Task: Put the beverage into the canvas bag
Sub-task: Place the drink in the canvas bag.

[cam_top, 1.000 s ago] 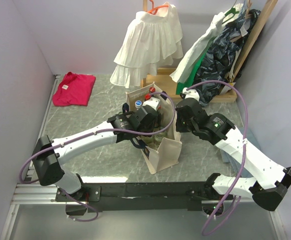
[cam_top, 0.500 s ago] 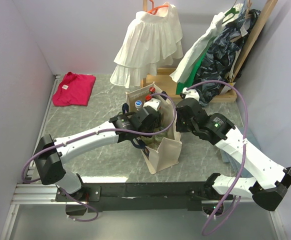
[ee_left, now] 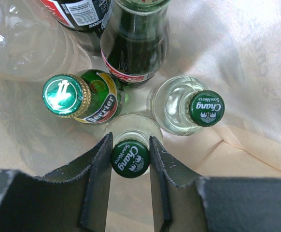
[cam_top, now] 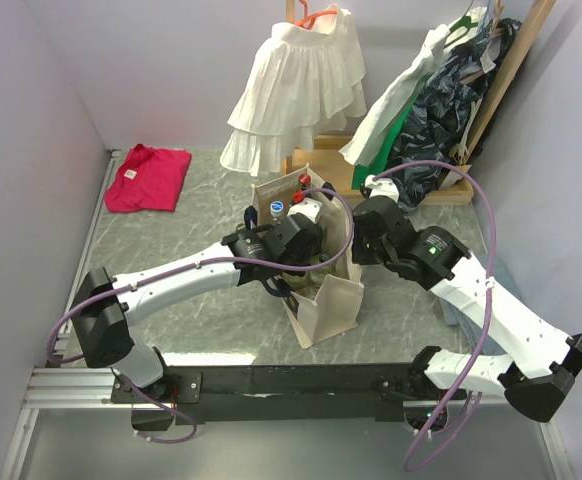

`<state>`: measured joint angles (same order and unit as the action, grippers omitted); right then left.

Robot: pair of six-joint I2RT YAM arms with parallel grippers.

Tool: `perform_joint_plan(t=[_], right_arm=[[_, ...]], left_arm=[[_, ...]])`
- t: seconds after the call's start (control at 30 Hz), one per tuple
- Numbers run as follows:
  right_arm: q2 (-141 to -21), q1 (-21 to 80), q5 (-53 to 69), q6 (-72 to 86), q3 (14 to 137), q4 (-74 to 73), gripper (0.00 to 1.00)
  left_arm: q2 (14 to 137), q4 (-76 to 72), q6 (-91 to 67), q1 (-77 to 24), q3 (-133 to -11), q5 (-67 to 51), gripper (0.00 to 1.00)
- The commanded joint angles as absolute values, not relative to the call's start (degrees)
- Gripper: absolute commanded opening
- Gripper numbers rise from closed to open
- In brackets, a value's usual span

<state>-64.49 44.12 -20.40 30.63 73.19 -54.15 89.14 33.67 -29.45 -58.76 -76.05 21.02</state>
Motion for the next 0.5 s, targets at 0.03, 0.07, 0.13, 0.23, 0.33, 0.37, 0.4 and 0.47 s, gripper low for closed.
perform_joint_plan(t=[0.03, 0.07, 0.13, 0.23, 0.33, 0.37, 0.4, 0.47], right_arm=[[-64.5, 44.2, -21.6, 31.0, 75.1, -53.6, 0.08], [-64.5, 44.3, -21.6, 31.0, 75.1, -53.5, 0.08], [-64.5, 44.2, -21.5, 31.0, 75.1, -53.5, 0.08], [-64.5, 44.3, -21.4, 31.0, 75.1, -53.4, 0.08], [-64.6, 44.3, -21.3, 31.2, 75.1, -53.3, 0.08], [-64.5, 44.3, -21.3, 31.1, 75.0, -53.3, 0.08], [-64.6, 44.3, -21.3, 31.1, 74.9, -53.3, 0.08], [-64.5, 44.4, -21.2, 31.2, 74.9, -53.3, 0.08]], left_arm=[[88.2, 29.4, -29.5, -58.9, -76.4, 24.7, 0.11], [88.2, 29.5, -29.6, -58.9, -76.6, 24.8, 0.14], [88.0, 29.6, -29.4, -58.9, -76.7, 24.9, 0.20], [87.8, 30.1, -29.2, -58.9, -77.0, 25.2, 0.31], [87.8, 30.3, -29.1, -58.9, -77.2, 25.8, 0.38], [87.7, 30.3, -29.1, -58.9, -77.3, 25.9, 0.39], [87.6, 30.4, -29.0, -59.0, -77.3, 26.0, 0.40], [87.6, 30.7, -29.0, -58.9, -77.5, 26.1, 0.43]])
